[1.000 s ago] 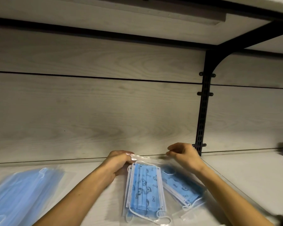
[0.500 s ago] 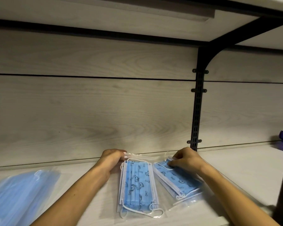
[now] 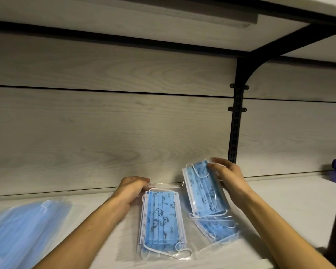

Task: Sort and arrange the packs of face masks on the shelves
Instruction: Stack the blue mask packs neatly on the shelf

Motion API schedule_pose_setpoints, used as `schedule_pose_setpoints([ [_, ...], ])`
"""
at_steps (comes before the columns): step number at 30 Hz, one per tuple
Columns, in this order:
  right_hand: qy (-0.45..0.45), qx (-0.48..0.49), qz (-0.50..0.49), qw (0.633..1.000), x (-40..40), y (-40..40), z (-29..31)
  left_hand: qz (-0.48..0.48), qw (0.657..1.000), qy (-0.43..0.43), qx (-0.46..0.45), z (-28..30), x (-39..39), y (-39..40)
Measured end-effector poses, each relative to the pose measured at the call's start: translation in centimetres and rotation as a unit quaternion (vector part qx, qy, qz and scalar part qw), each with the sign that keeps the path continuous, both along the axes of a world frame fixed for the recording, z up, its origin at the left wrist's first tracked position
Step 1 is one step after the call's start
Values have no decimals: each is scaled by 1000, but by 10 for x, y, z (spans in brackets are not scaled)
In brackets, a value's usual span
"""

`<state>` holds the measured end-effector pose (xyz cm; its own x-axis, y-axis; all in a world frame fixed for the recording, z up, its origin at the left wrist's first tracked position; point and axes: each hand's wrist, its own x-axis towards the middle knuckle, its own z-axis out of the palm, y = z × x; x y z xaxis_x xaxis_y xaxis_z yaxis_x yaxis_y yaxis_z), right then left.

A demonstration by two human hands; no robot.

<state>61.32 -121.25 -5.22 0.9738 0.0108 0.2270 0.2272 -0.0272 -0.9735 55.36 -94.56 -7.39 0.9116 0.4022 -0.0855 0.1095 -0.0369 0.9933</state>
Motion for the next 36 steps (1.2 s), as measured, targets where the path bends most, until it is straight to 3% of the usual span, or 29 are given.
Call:
schedule_pose_setpoints([
  [5,-2,132,-39,990,2,-7,8,9,1000,-1,7,0,1,0],
  [10,16,182,-69,981,6,-10,4,1,1000,9,13,-1,2,1],
  [13,87,219,-38,971,6,-10,-2,10,1000,8,11,-1,1,2],
  [16,155,321,46,933,4,-12,1,19,1000,13,8,-3,3,5],
  [19,158,412,103,891,6,-11,4,22,1000,9,11,-3,3,6],
  [21,136,415,103,894,4,-9,5,21,1000,10,14,-3,2,6],
  [24,136,331,112,927,0,-4,-1,12,1000,17,5,-3,3,6],
  [27,185,153,154,959,-5,7,-11,12,1000,15,-7,0,0,3],
  [32,151,-51,167,973,-9,14,-9,-33,999,8,1,-2,-1,4],
  [36,125,-186,161,961,-8,7,-7,-30,999,1,26,-4,-2,1],
])
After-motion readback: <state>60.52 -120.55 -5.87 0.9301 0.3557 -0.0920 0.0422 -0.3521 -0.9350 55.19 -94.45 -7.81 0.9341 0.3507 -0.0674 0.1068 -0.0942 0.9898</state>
